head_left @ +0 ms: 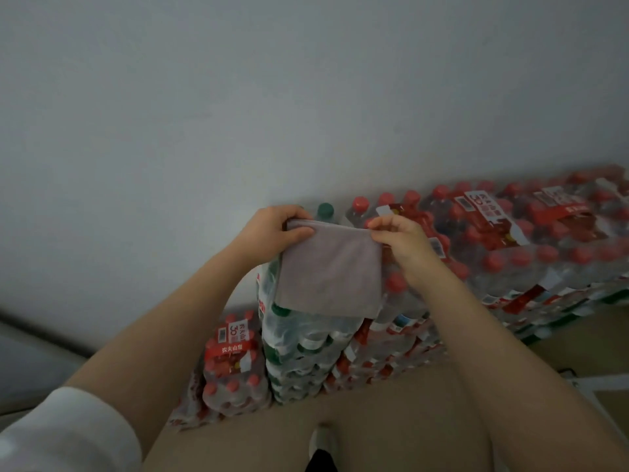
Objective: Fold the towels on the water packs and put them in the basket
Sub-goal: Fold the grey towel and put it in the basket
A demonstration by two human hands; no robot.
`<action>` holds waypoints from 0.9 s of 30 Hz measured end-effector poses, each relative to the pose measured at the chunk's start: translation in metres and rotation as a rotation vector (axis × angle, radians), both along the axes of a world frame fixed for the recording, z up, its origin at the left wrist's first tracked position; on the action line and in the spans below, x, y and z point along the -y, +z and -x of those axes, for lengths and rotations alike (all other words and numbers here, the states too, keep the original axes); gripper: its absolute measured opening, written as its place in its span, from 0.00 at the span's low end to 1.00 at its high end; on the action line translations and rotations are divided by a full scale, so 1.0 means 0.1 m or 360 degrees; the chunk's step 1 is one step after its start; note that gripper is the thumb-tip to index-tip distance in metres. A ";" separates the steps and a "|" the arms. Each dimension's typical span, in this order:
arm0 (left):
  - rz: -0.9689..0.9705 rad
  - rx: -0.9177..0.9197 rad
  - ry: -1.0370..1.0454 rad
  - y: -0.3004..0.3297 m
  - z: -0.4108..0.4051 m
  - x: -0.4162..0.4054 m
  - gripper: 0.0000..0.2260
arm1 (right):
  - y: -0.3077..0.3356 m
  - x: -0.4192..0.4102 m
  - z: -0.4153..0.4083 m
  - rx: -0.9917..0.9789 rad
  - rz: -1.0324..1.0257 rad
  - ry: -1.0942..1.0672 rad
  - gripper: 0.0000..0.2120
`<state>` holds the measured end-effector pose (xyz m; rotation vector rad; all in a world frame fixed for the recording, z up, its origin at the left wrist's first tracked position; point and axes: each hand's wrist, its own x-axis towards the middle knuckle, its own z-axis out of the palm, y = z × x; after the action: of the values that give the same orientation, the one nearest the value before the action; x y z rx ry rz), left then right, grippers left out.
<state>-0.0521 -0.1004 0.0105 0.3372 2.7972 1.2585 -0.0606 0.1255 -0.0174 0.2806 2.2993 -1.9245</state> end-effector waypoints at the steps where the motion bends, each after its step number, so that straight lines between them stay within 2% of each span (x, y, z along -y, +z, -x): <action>1: 0.0035 -0.0008 0.0027 -0.03 0.11 -0.03 0.06 | -0.03 -0.01 0.11 -0.0002 -0.0064 0.0005 0.10; 4: 0.0182 -0.0060 0.0110 -0.14 0.37 -0.12 0.12 | -0.15 0.01 0.39 -0.0120 -0.0309 -0.0058 0.10; 7: 0.0391 -0.0215 0.0344 -0.30 0.49 -0.19 0.15 | -0.26 0.06 0.56 -0.0196 -0.0684 -0.0057 0.07; 9: 0.0497 -0.0347 0.0445 -0.35 0.47 -0.28 0.15 | -0.31 0.08 0.62 -0.0244 -0.0867 0.0056 0.13; 11: 0.0560 -0.0490 0.0219 -0.39 0.37 -0.41 0.18 | -0.31 0.13 0.63 -0.0334 -0.0873 0.0232 0.23; 13: 0.0621 -0.0386 -0.0137 -0.46 0.21 -0.55 0.26 | -0.32 0.20 0.57 -0.0375 -0.0883 0.0497 0.30; 15: 0.0795 -0.0196 -0.0304 -0.62 0.07 -0.60 0.33 | -0.42 0.28 0.46 -0.0379 -0.0921 0.0793 0.29; 17: 0.0936 -0.0125 -0.0281 -0.73 0.02 -0.55 0.37 | -0.52 0.30 0.38 -0.0339 -0.0921 0.0923 0.26; 21: 0.1053 -0.0081 -0.0227 -0.74 0.01 -0.43 0.42 | -0.59 0.28 0.33 -0.0170 -0.0805 0.0746 0.29; 24: 0.1076 0.0018 -0.0249 -0.70 -0.02 -0.39 0.53 | -0.56 0.27 0.23 -0.0038 -0.0665 0.0599 0.31; 27: 0.1027 0.0073 -0.0230 -0.67 -0.05 -0.33 0.59 | -0.51 0.23 0.13 0.0212 -0.0633 0.0435 0.31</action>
<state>-0.0470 -0.0674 -0.0563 0.4395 2.8723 0.2910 -0.0734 0.1029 -0.0687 0.1183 2.4625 -1.2795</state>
